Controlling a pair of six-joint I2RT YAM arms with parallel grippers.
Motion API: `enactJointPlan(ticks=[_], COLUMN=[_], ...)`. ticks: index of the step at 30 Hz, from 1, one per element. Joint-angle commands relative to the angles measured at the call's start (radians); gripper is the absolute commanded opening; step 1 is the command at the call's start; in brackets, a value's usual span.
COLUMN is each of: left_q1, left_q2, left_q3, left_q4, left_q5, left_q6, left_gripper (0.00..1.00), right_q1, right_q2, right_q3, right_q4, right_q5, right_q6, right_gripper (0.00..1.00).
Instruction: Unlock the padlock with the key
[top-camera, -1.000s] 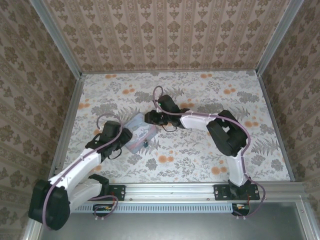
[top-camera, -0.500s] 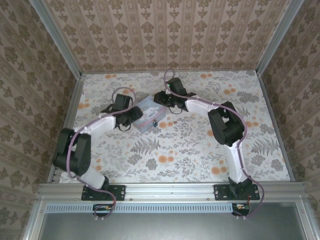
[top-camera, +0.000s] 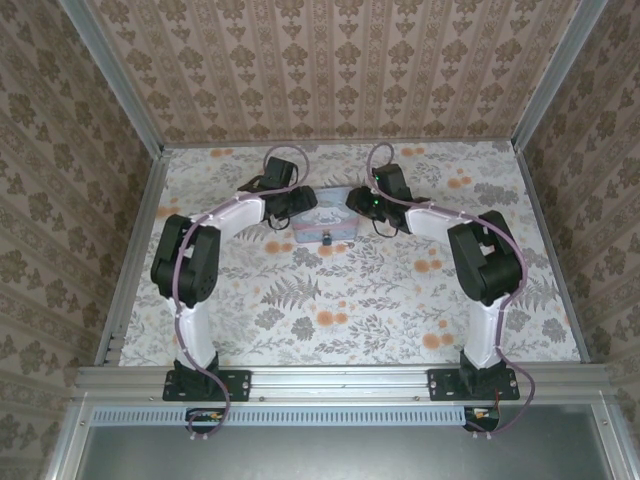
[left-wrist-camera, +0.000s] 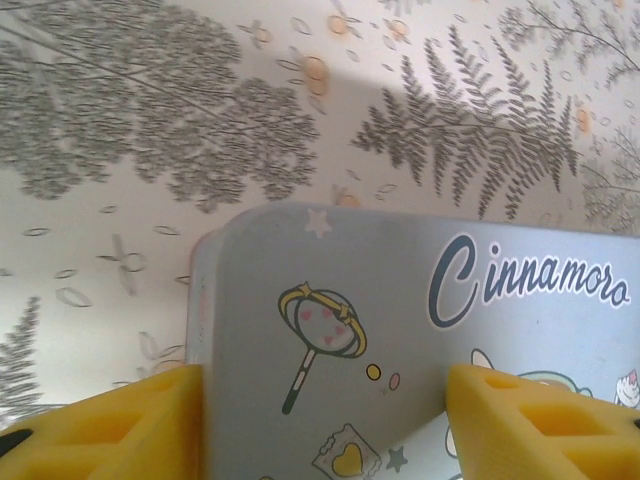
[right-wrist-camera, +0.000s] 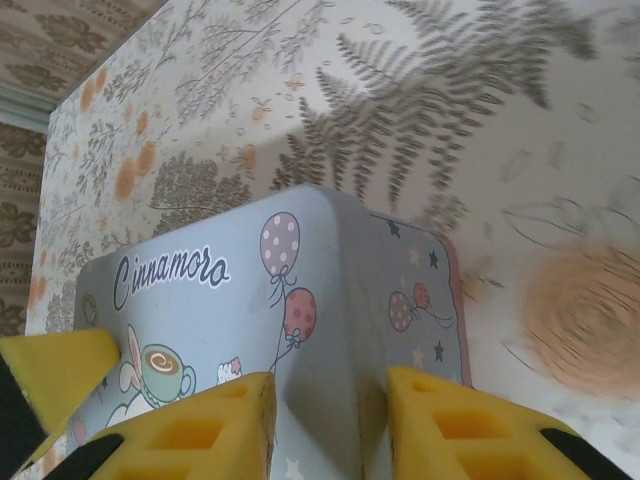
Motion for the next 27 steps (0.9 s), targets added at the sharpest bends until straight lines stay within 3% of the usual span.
enactJointPlan(ticks=[1,18,27], left_q1=[-0.109,-0.247,-0.177], left_q2=[0.026,-0.153,-0.125], left_q3=[0.027,-0.336,-0.263], left_q4=[0.105,0.263,0.235], left_q5=[0.17,0.114,0.111], left_q6=[-0.005,-0.171,-0.129], left_gripper=[0.62,0.63,0.64], right_q1=[0.054,0.099,0.096], right_q2=[-0.058,-0.257,-0.185], right_q3=[-0.087,-0.517,-0.375], right_q4=[0.131,0.392,0.331], right_q5=[-0.138,-0.111,-0.095], right_q6=[0.046,0.175,0.164], right_gripper=[0.35,0.34,0.36])
